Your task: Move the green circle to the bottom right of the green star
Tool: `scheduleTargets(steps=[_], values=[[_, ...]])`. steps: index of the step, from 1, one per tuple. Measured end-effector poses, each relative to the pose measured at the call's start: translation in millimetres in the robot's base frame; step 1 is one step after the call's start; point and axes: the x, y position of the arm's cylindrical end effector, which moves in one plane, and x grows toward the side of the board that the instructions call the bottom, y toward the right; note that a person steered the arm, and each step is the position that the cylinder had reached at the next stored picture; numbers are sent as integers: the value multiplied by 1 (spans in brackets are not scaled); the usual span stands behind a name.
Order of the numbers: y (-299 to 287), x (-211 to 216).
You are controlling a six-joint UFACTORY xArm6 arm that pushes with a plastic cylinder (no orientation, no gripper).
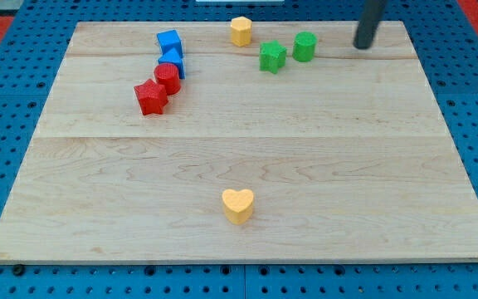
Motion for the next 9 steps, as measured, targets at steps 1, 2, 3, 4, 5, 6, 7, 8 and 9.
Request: scheduleTargets(steps=[1,2,3,4,5,6,7,8,9], values=[[-52,-30],[-67,-16],[-63,12],[-65,35],[-68,62],[-65,98],[-73,136],[-111,144],[-141,145]])
